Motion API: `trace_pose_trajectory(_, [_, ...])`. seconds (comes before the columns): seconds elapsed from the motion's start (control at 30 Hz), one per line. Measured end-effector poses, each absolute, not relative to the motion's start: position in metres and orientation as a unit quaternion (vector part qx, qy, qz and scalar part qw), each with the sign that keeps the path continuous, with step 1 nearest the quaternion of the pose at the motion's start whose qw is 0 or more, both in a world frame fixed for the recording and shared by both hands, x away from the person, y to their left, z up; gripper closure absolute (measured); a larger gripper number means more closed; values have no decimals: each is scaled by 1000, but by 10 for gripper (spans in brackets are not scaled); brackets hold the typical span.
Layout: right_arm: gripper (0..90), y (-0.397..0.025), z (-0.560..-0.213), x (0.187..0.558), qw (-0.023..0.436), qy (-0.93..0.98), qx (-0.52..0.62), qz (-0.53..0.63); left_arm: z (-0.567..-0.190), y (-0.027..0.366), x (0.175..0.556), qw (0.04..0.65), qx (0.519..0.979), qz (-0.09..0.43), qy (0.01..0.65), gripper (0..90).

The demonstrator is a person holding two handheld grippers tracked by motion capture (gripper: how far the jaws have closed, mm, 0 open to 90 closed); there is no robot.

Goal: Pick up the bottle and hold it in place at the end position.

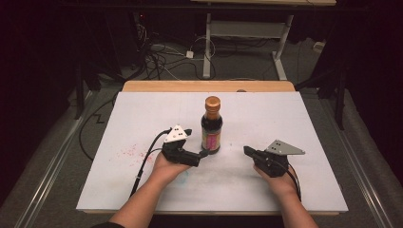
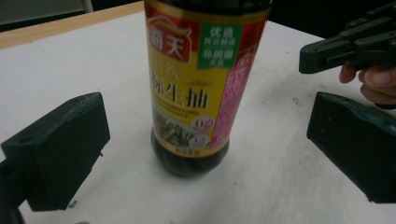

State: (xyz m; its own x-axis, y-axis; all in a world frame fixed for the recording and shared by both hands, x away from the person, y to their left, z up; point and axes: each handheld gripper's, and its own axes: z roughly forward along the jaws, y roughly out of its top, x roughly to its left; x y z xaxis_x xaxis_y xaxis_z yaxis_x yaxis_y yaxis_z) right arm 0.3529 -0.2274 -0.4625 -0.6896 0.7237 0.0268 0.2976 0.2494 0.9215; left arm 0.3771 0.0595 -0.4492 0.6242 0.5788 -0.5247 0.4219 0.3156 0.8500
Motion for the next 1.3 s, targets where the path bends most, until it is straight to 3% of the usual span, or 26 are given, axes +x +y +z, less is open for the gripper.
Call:
trace_pose_trajectory(0.47, [900,-231,-462,348,203,764,337,512,-446,29,407,680,596,43,424,10])
trace_pose_trajectory(0.93, [900,-223,-458,346,204,761,330,520,-445,27,408,685,600,54,409,232])
trace_pose_trajectory(1.3, [900,-202,-441,351,195,764,320,525,-446,28,408,684,603,61,406,274])
